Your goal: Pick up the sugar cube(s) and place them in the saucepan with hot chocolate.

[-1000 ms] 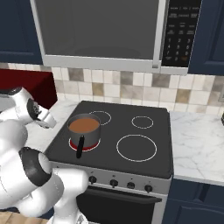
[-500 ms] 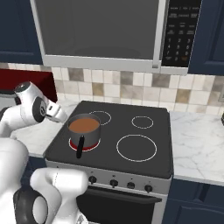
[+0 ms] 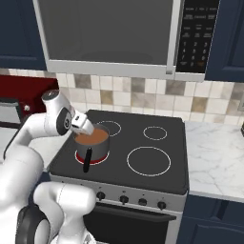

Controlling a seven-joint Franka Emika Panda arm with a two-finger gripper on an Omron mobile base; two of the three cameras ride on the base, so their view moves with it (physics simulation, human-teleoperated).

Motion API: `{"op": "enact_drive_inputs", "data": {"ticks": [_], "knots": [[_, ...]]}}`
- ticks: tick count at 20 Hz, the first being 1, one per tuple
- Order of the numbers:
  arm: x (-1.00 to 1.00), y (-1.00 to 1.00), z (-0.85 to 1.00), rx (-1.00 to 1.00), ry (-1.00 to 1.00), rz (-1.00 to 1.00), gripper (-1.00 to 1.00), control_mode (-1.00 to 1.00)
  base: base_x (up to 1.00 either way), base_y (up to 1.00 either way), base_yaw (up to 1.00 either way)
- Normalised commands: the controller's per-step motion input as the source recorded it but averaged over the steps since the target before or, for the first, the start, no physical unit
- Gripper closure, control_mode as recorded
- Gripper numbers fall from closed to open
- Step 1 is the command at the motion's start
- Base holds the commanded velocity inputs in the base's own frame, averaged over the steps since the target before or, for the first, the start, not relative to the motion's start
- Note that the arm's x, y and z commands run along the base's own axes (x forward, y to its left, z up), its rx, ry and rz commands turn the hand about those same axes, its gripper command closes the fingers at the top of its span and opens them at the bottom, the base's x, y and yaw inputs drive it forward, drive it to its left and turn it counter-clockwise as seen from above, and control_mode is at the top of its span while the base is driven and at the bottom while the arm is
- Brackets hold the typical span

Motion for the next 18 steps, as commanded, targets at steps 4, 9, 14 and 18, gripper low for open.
{"op": "enact_drive_inputs", "data": {"ticks": [4,9,14,18], "knots": [[0.51,-0.13,0.00,-0.14,0.14,0.00,1.00,-1.00,0.00,0.00,0.00],[0.15,0.04,-0.03,-0.05,0.01,0.00,1.00,-1.00,0.00,0.00,0.00],[0.24,-0.04,-0.32,-0.02,0.00,0.00,1.00,-1.00,0.00,0.00,0.00],[0.19,-0.11,-0.44,0.00,-0.03,0.00,1.00,-1.00,0.00,0.00,0.00]]}}
